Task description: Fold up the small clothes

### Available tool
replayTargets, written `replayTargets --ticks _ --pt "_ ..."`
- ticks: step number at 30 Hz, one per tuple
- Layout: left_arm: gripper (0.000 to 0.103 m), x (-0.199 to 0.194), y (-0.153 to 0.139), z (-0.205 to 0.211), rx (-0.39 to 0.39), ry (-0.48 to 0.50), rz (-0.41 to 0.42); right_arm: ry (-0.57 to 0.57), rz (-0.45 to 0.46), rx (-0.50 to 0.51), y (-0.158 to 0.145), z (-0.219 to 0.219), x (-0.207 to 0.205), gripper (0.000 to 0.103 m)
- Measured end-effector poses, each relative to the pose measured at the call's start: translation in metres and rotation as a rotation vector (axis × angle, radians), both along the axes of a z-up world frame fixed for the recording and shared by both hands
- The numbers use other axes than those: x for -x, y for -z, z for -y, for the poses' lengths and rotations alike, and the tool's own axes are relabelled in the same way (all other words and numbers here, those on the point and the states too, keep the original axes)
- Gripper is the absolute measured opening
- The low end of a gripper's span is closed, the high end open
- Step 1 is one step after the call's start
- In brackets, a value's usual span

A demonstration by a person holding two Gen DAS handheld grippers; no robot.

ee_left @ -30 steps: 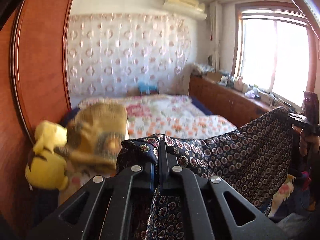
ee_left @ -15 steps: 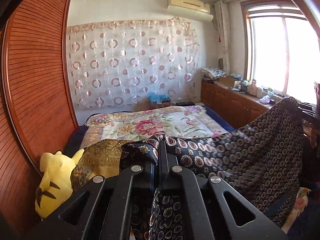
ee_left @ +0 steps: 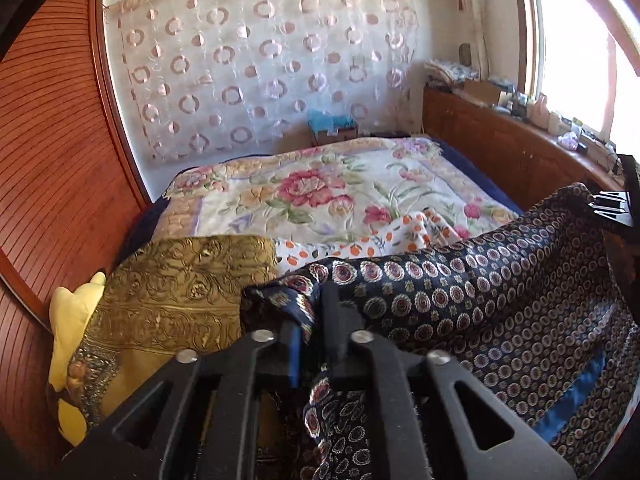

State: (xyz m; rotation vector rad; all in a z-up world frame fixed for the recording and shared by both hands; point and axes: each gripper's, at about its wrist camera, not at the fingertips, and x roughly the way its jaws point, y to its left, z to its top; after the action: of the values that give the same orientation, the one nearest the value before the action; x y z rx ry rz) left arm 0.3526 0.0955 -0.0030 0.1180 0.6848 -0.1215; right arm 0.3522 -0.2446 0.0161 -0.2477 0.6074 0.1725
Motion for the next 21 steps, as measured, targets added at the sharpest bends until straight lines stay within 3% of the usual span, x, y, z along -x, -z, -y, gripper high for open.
replayTargets --ticks 2,4,6,10,17,21 --pt "0.041 0.004 0.002 0.002 -0.008 0.008 0.004 0.010 -0.021 -0.011 0.010 -0.006 -0.008 0.010" --pt "0.046 0.009 0.001 0.003 -0.005 0.030 0.004 0.019 -0.036 -0.019 0.010 -0.006 -0.028 0.020" --pt "0.062 0.015 0.002 0.001 0.005 0.028 -0.016 0.031 -0.053 -0.020 0.010 0.000 -0.034 0.028" --pt "0.069 0.032 0.005 -0.001 0.019 0.039 -0.029 0.064 -0.051 -0.004 -0.005 0.013 -0.023 0.055" --pt "0.069 0.063 0.025 0.001 0.001 0.056 -0.084 0.042 -0.047 -0.059 -0.007 0.032 0.028 0.057" --pt "0.069 0.077 0.039 0.000 0.038 0.053 -0.110 0.030 -0.067 -0.089 -0.001 0.034 0.059 0.057"
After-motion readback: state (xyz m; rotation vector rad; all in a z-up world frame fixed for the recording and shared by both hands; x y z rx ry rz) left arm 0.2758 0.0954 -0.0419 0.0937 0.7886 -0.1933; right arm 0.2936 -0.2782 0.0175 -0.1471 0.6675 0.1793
